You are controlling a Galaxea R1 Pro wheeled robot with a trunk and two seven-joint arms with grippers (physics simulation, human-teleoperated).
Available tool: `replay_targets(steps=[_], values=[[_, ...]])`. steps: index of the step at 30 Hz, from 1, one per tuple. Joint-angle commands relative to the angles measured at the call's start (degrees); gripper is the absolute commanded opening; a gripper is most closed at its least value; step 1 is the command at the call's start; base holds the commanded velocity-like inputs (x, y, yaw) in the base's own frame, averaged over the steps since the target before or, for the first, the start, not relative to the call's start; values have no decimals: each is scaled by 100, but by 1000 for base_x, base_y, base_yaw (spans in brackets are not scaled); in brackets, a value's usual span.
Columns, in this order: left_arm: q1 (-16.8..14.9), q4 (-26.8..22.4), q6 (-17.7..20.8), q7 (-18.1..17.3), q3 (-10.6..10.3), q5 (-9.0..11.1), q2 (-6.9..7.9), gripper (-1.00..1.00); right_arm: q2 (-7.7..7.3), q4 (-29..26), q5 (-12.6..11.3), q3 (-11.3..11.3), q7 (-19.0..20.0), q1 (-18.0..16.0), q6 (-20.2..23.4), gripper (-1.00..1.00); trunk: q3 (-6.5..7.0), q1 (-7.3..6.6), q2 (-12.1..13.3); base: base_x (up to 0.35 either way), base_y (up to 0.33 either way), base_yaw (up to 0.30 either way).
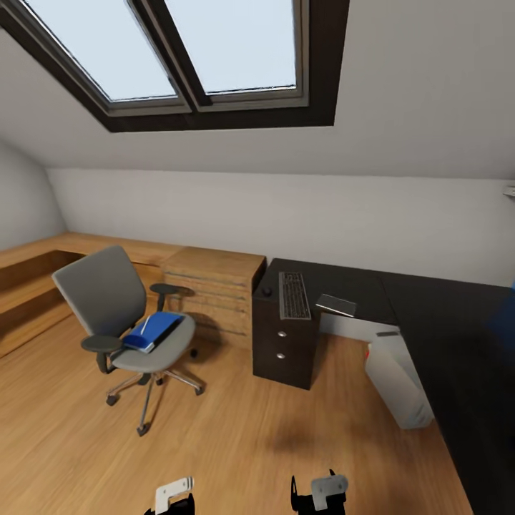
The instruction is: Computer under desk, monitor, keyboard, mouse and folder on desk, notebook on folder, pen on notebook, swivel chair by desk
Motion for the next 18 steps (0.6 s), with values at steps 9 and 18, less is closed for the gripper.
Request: replay_targets(steps=[9, 18], values=[[-4, 2, -21, 30, -54, 50, -2, 100, 1, 8, 8, 29, 101, -7, -6, 100, 39, 4, -5, 327, 135, -207], [-4, 2, -23, 30, -56, 50, -6, 100, 1, 8, 4, 29, 107, -7, -7, 100, 87, 4, -5, 327, 49, -214]])
